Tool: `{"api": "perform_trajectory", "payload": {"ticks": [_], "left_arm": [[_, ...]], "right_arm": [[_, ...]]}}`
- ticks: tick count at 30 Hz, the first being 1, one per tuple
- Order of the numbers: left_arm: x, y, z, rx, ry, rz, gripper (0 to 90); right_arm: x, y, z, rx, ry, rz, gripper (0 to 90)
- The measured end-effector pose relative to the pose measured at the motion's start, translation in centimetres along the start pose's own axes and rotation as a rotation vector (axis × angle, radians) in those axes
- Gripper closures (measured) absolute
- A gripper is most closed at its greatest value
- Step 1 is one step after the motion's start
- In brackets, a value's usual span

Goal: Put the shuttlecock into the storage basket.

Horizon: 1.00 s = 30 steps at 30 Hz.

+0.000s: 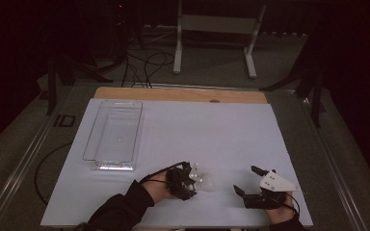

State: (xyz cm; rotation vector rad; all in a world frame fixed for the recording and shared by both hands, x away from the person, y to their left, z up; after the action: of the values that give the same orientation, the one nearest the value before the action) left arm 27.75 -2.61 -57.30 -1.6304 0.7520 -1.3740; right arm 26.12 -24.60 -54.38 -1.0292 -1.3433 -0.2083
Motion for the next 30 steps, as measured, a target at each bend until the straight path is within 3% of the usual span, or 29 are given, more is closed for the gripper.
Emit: {"api": "perform_trajectory", "payload": {"ticks": [7,22,25,30], "left_arm": [[-0.05,0.15,0.26,0.009,-0.001,0.015,64.9],[0.19,0.14,0.18,0.017,0.008,0.048,66.7],[0.25,0.09,0.02,-0.004,0.004,0.047,66.8],[0.58,-0.47,0.04,-0.002,-0.002,0.027,66.8]], "right_arm": [[-0.03,0.01,-0.01,0.001,0.001,0.002,9.0],[-0.07,0.06,0.0,0.0,0.005,0.006,9.0],[-0.09,0.06,-0.02,0.001,0.007,0.007,9.1],[-0.09,0.04,-0.04,0.0,0.009,0.008,9.1]]}}
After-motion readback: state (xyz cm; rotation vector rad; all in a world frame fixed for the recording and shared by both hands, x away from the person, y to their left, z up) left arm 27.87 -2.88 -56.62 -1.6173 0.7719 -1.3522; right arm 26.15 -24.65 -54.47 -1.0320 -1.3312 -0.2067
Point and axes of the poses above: each handheld gripper's, and its own axes: y roughly forward along the jaws, x roughly out of its top, z roughly to its left, the point moved 7 cm from there along y, roughly forward along the jaws, and after that the axes turned 2 degrees about -y, right-handed, at the moved point
